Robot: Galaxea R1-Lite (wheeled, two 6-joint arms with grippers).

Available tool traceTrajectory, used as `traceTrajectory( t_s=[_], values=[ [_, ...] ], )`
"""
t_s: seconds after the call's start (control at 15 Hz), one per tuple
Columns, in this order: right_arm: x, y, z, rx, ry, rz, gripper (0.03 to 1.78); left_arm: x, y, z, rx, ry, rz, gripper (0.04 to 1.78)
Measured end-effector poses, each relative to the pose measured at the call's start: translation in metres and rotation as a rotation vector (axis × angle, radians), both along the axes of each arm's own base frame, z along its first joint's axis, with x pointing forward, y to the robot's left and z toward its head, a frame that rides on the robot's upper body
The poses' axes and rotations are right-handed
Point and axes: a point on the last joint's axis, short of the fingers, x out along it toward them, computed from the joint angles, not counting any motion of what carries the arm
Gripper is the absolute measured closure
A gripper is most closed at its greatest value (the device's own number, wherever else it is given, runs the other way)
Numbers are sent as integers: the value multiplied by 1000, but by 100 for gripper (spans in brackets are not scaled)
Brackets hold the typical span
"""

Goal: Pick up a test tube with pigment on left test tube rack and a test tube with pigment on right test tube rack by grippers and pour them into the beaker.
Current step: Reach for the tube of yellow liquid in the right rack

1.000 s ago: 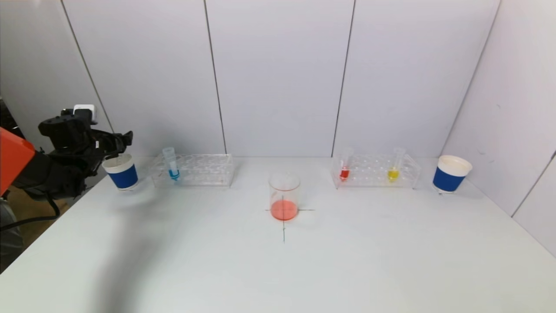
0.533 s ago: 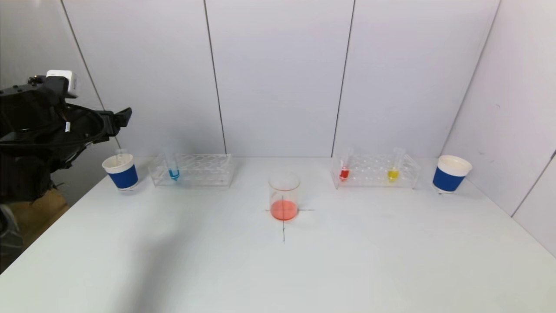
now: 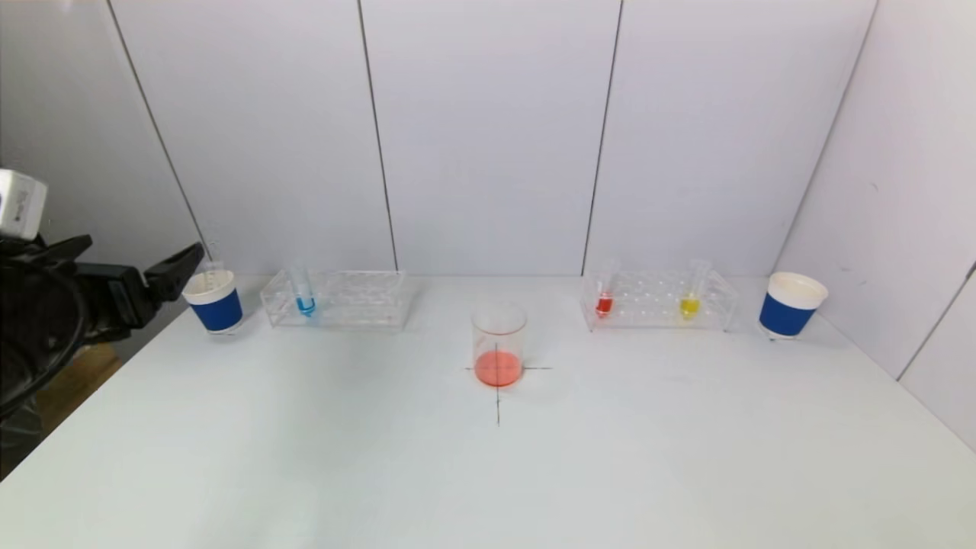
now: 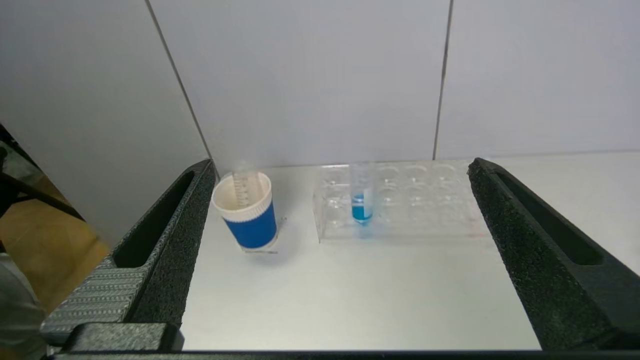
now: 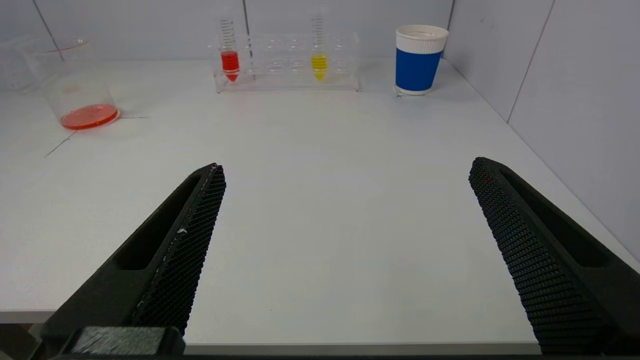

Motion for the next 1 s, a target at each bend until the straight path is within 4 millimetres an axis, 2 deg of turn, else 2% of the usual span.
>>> traceTrajectory(
  t_s=[0.27,0.6,0.8,1.0],
  values=[
    [0,0,0,0,0,0,4,-68,-5,-17,-2,6,-21,6],
    [0,0,0,0,0,0,4,-142,-10,-36,-9,52,-73,6],
    [0,0,0,0,0,0,4,-178,-13,-54,-19,94,-87,6],
    [0,0,0,0,0,0,4,-200,-14,-73,-29,100,-73,6]
  ],
)
